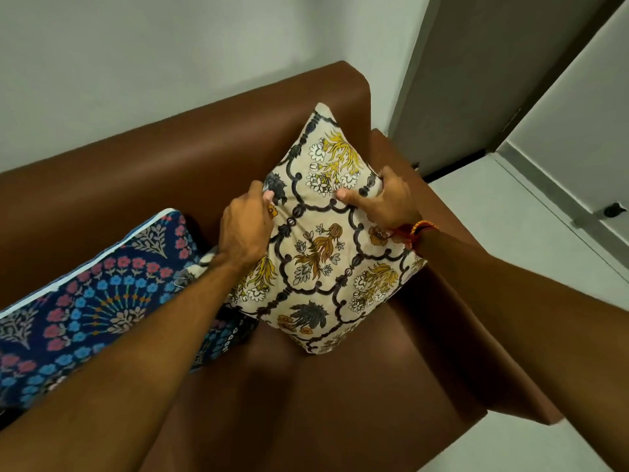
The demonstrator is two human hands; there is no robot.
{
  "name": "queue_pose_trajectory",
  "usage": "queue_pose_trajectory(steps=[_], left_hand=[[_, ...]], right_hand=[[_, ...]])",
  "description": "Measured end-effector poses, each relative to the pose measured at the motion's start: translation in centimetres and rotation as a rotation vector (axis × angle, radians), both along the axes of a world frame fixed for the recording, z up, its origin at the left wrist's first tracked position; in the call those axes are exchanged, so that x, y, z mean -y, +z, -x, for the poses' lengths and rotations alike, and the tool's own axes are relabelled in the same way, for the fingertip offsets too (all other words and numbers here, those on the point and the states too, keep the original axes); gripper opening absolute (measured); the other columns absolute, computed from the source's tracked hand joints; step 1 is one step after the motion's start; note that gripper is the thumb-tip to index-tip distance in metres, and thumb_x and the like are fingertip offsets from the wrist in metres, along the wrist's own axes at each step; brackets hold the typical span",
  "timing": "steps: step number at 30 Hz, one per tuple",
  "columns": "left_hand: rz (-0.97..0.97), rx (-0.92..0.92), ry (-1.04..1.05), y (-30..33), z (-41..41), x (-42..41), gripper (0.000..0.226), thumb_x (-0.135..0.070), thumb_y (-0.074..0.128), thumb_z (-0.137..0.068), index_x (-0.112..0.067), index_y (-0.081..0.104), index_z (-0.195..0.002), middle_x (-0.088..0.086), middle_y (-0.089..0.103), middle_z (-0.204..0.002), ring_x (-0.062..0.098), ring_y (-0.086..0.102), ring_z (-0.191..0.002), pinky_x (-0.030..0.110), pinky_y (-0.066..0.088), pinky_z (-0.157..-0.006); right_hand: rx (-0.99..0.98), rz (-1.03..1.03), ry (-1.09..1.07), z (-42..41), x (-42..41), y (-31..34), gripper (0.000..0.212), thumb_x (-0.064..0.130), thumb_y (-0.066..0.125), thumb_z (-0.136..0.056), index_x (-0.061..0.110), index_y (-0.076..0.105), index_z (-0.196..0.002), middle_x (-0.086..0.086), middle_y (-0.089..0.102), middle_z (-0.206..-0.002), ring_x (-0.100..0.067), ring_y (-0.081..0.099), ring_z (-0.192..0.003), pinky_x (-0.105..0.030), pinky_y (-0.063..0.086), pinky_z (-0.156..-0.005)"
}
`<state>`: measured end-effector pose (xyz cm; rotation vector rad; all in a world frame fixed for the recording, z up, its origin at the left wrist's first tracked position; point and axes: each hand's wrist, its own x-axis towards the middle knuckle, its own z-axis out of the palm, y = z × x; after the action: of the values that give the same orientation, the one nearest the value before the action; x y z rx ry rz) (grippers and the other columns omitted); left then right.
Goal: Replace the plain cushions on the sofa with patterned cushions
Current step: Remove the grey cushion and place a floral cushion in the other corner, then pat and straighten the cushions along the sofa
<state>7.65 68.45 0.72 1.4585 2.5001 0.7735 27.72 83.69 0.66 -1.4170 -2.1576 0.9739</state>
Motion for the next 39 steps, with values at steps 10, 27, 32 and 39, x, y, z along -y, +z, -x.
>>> queue_pose_trajectory(steps=[10, 27, 32, 39], left_hand=[[-0.073, -0.321, -0.222, -0.2, -1.1, 0.1, 0.063, -0.065, 0.046, -0.096, -0.021, 0.044, -0.141, 0.006, 0.048, -0.135, 0.021, 0.049, -0.112, 0.045, 0.045, -0.095], [0.415, -0.263, 0.096, 3.7, 13.0, 21.5, 0.111, -0.096, 0.045, -0.072, -0.019, 0.035, -0.15, 0.012, 0.054, -0.139, 0.036, 0.054, -0.124, 0.056, 0.044, -0.097], [0.464, -0.136, 0.218, 3.0, 15.3, 27.5, 0.116, -0.086, 0.075, -0.054, -0.014, 0.043, -0.139, 0.009, 0.059, -0.131, 0.033, 0.054, -0.124, 0.057, 0.043, -0.099], [0.105, 0.205, 0.252, 3.7, 17.1, 35.3, 0.058, -0.047, 0.091, -0.07, -0.013, 0.064, -0.108, 0.006, 0.07, -0.111, 0.029, 0.064, -0.108, 0.052, 0.054, -0.09]], right_hand=[[-0.007, -0.283, 0.067, 0.5, 3.6, -2.5, 0.084, 0.073, 0.044, -0.094, 0.021, 0.029, -0.159, -0.005, 0.043, -0.156, -0.022, 0.043, -0.136, -0.047, 0.038, -0.114], [0.024, -0.294, 0.614, 15.5, 19.3, 3.0, 0.093, 0.053, 0.071, -0.088, 0.008, 0.031, -0.159, -0.016, 0.04, -0.156, -0.034, 0.042, -0.142, -0.05, 0.04, -0.117], [0.05, 0.058, 0.608, 19.1, 24.3, 1.1, 0.132, 0.051, 0.087, -0.076, 0.011, -0.002, -0.166, -0.015, 0.019, -0.171, -0.034, 0.027, -0.156, -0.052, 0.032, -0.124], [0.11, 0.232, 0.714, 21.5, 29.3, 0.3, 0.152, 0.054, 0.097, -0.054, 0.018, -0.001, -0.166, -0.01, 0.025, -0.17, -0.033, 0.029, -0.156, -0.06, 0.032, -0.123]])
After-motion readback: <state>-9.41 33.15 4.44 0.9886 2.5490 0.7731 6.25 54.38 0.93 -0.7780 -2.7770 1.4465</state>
